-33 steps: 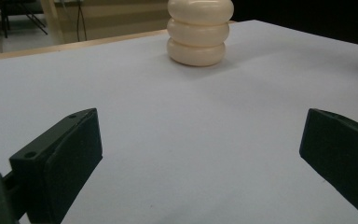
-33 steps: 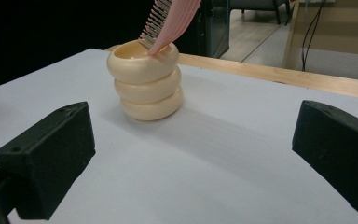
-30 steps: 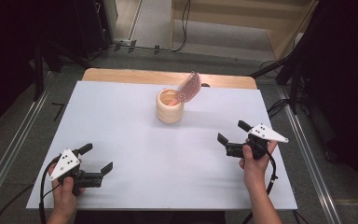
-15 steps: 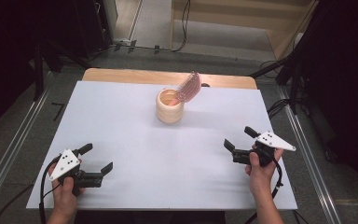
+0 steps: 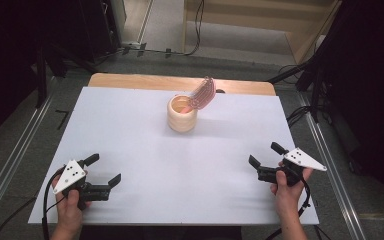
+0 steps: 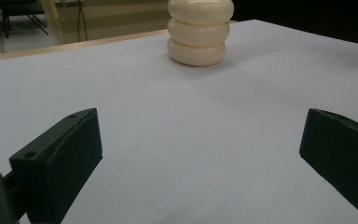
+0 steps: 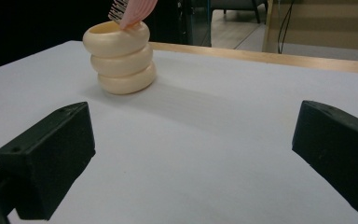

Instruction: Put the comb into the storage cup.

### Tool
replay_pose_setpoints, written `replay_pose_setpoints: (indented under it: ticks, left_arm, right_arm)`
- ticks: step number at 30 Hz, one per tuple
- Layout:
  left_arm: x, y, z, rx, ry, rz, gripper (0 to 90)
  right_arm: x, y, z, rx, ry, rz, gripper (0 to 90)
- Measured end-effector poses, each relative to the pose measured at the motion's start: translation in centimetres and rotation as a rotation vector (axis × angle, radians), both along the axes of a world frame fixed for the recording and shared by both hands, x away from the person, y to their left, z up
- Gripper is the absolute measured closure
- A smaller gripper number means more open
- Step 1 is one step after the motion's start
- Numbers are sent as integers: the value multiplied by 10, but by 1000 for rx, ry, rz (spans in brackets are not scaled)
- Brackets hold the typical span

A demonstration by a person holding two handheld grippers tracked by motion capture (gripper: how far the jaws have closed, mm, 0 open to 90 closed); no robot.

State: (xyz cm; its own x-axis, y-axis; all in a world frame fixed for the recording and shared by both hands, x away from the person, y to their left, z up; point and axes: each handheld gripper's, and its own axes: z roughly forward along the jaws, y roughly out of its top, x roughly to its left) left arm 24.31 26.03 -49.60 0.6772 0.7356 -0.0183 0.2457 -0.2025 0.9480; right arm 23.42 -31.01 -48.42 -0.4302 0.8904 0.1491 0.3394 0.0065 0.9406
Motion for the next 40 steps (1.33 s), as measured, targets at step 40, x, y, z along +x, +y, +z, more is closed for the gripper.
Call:
replay_pose_setpoints:
  ticks: [40]
  left_arm:
    - [1, -1, 0, 0, 0, -3, 0]
  right_arm:
    - [-26, -31, -31, -31, 16, -38, 0]
